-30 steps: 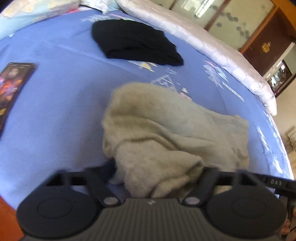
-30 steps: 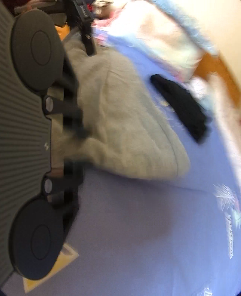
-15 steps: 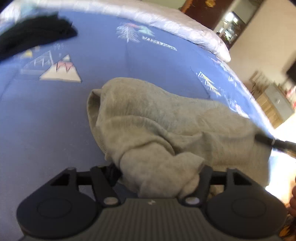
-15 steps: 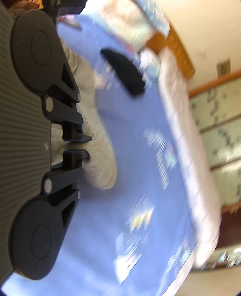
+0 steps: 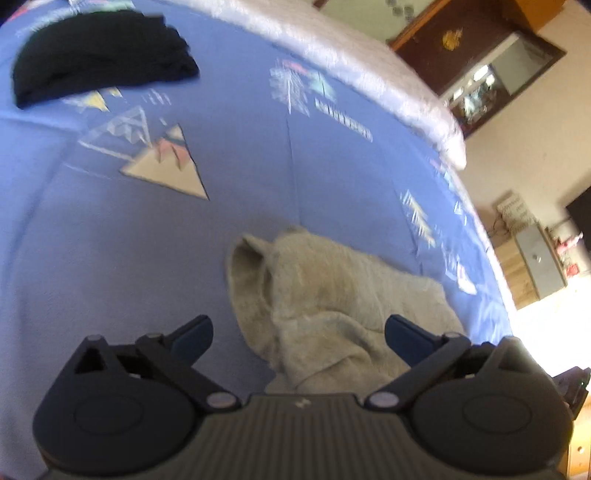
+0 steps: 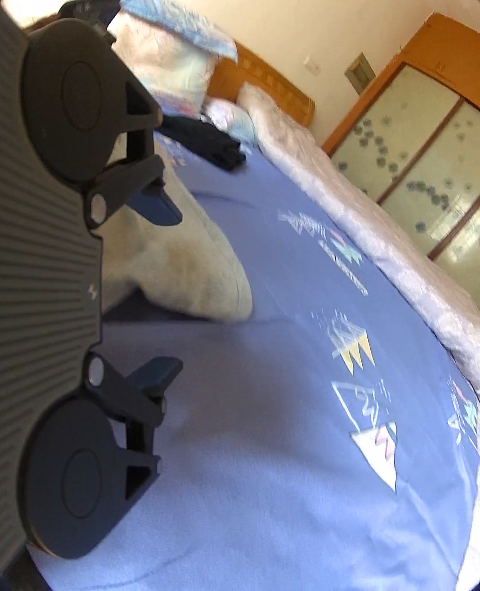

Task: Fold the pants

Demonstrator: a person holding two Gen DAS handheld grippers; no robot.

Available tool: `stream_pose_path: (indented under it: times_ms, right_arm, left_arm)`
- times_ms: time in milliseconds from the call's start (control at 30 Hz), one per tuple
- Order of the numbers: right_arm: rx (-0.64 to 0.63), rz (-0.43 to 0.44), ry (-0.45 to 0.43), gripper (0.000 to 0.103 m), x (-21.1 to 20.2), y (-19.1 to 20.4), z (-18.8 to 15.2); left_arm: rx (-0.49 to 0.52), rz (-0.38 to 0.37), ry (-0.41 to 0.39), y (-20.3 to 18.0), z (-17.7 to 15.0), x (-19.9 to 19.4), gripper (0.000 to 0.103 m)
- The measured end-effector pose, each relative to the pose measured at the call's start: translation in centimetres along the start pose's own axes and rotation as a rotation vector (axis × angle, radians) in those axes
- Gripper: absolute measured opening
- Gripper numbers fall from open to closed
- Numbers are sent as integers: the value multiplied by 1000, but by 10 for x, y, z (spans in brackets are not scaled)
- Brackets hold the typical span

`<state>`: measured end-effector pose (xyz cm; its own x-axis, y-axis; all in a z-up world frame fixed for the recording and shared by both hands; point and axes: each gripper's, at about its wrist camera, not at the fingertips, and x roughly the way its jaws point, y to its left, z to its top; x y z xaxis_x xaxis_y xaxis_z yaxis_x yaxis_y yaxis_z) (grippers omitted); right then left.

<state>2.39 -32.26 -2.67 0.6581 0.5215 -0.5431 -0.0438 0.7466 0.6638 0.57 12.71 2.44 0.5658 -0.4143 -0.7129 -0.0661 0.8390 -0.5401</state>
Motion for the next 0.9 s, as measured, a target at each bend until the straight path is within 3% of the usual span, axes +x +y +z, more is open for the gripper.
stream_pose_path:
  times_ms: [100, 200, 300, 400, 433, 467, 533, 633, 733, 833, 900]
  right_arm:
    - [17, 49, 45, 81, 5, -3, -2]
    - [-66, 42, 106, 81, 21, 11, -9]
    - [-58, 136, 245, 72, 46, 24, -28]
    - [-130, 153, 286, 70, 54, 48, -37]
    - [-151, 150, 297, 51, 55, 52, -36]
    - [-146, 160, 313, 37, 56, 55, -35]
    - [-185, 167, 281, 33, 47, 68, -32]
    - [-331, 184, 202, 31, 31, 99, -30]
    - [-389, 238, 142, 31, 17, 117, -25]
    - [-412, 288, 150, 31, 18, 127, -27]
    - [-438, 282, 186, 31, 26, 133, -35]
  left_arm:
    - [50, -4, 64, -13, -6, 24, 101]
    - [105, 34, 156, -28, -21, 54, 91]
    - [214, 102, 131, -50, -35, 55, 89]
    - [163, 68, 135, -46, -30, 50, 51]
    - [141, 53, 136, -44, -27, 46, 45]
    - [136, 50, 132, -45, -26, 42, 43]
    - [136, 49, 109, -48, -24, 31, 40]
    - [116, 17, 52, -47, -21, 8, 40]
    - [89, -30, -14, -37, -19, -17, 40]
    - [105, -18, -74, -29, -22, -34, 41]
    - [77, 15, -58, -18, -25, -30, 41]
